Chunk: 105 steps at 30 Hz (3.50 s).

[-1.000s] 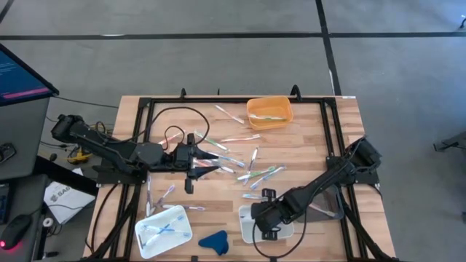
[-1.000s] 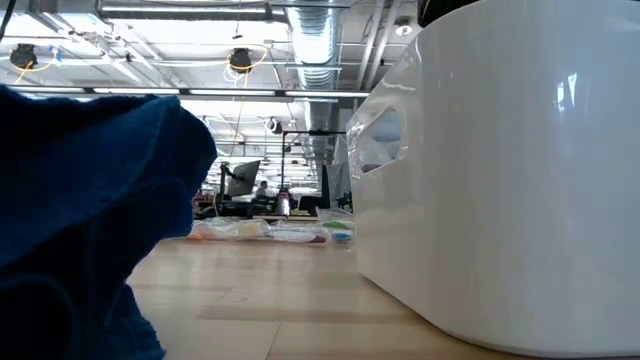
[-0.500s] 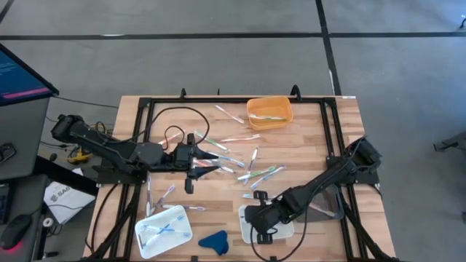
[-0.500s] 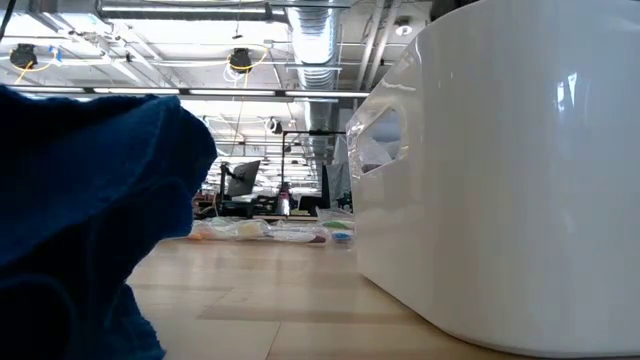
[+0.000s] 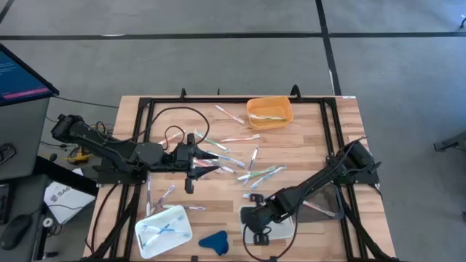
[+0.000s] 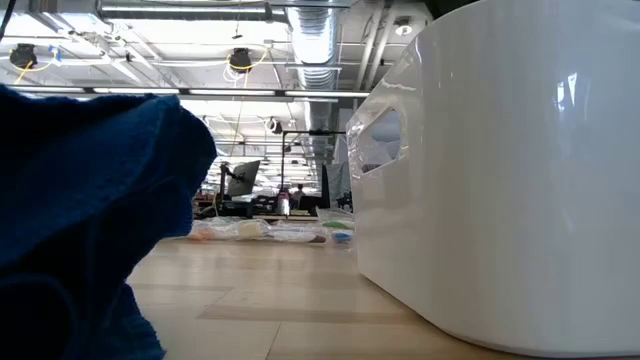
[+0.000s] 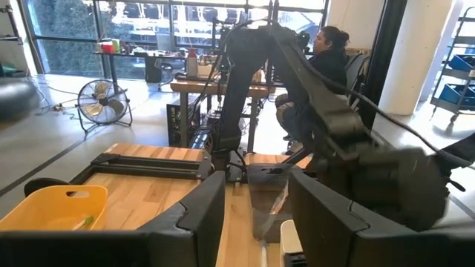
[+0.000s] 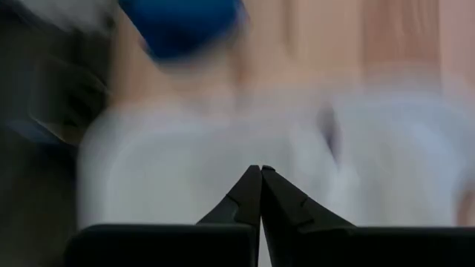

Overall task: Pick & Place Toothbrushes
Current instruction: Put the violet toothbrush into the right white bin

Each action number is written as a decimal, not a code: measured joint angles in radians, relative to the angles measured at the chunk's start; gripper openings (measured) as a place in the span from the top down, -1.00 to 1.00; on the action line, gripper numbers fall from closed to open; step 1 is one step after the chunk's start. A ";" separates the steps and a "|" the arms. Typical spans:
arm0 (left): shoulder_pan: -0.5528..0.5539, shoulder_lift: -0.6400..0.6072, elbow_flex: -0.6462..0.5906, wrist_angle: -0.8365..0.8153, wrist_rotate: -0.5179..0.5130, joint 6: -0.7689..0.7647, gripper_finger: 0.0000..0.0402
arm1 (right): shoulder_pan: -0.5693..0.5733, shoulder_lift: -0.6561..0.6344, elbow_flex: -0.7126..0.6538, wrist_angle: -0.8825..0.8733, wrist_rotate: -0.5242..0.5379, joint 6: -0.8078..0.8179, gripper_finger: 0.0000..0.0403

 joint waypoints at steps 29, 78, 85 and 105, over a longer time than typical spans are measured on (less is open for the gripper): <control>0.000 0.000 0.000 0.000 0.000 0.000 0.28 | 0.017 0.015 0.051 -0.096 0.218 0.039 1.00; 0.000 0.000 0.000 -0.012 0.001 0.000 0.28 | -0.001 -0.006 0.255 -0.255 0.391 -0.268 1.00; 0.000 0.000 0.000 -0.033 0.000 -0.002 0.28 | -0.026 -0.081 0.189 -0.160 0.454 -0.317 1.00; -0.069 0.062 0.000 -0.090 -0.004 -0.135 0.28 | -0.240 -0.455 -0.195 0.498 -0.145 -0.617 1.00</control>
